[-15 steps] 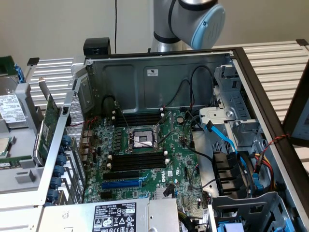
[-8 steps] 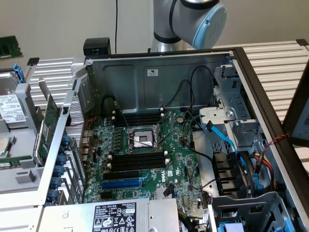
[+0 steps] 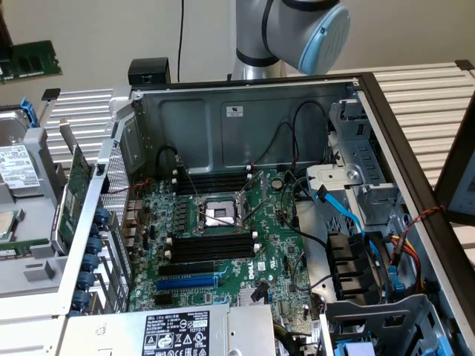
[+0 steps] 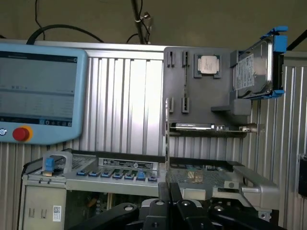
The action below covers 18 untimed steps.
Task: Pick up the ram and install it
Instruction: 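Pick up the ram and move it above insertion slot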
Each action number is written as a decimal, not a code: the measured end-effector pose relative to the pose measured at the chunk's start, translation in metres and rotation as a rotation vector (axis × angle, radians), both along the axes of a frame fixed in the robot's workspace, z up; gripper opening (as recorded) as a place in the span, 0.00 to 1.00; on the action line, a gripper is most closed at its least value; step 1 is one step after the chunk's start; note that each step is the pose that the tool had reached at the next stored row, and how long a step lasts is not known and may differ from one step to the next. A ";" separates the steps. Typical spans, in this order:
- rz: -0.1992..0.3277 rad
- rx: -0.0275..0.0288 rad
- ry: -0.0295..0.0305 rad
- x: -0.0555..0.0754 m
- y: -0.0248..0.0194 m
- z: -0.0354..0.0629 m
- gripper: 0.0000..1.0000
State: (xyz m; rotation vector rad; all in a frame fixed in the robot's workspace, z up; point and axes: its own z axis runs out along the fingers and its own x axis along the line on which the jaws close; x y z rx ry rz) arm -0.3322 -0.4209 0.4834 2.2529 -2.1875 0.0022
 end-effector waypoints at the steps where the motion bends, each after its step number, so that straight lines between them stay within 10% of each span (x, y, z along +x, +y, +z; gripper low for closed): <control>1: 0.000 0.0000 0.0000 0.004 0.0000 0.0000 0.12; 18: 0.000 -0.0014 -0.0007 0.078 0.0018 -0.0239 0.12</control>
